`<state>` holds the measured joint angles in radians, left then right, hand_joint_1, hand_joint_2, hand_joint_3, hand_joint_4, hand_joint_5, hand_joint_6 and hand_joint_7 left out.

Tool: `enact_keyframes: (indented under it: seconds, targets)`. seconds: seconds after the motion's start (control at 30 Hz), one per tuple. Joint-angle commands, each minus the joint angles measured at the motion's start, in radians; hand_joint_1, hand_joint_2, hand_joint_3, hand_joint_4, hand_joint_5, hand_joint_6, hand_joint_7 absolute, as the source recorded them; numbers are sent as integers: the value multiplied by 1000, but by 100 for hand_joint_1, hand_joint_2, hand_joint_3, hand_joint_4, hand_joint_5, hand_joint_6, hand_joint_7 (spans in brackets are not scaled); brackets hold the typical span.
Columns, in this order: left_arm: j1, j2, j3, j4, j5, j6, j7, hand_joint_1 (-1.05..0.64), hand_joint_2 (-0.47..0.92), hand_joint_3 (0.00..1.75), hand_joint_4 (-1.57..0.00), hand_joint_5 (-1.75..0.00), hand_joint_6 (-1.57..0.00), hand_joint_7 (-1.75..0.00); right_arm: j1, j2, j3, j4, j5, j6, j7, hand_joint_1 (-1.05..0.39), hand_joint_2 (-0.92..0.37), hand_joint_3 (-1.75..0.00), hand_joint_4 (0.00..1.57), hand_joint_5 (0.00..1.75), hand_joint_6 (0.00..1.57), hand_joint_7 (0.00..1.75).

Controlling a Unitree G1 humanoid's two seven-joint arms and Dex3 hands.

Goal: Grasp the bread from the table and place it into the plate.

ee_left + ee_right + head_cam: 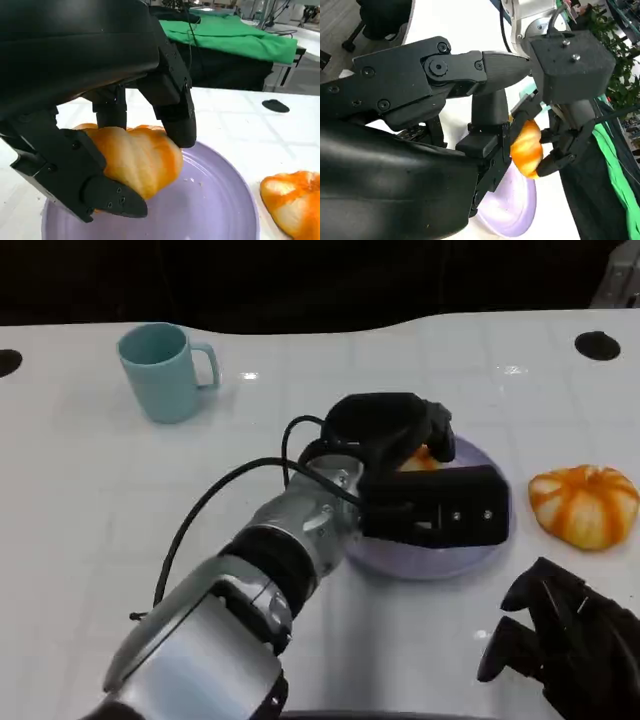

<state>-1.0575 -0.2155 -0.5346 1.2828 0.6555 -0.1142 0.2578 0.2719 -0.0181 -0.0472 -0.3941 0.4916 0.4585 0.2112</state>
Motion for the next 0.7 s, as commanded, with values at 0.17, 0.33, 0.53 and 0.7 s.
enact_keyframes:
  seconds: [0.17,0.33,0.53,0.7]
  targets:
    - [-21,-12,40,26,-48,-7,-74,-19,89,7,-69,-151,-85,-52,6,-3,4,-14,-12,-20,-6,-47,-92,-35,67,175,55,160]
    - [-21,4,59,31,-83,-28,-251,-35,92,25,-31,-67,-45,-7,5,-6,3,-5,-6,-33,9,-46,-92,-37,68,175,54,160]
    - [-29,9,42,31,-67,-8,-316,-65,92,35,-4,-10,-9,-1,3,-7,2,3,-10,-43,13,-47,-92,-36,69,175,55,159]
    - [-36,11,23,32,-53,11,-339,-80,92,43,0,0,0,0,0,-7,-1,9,-5,-44,15,-46,-92,-35,69,175,56,158]
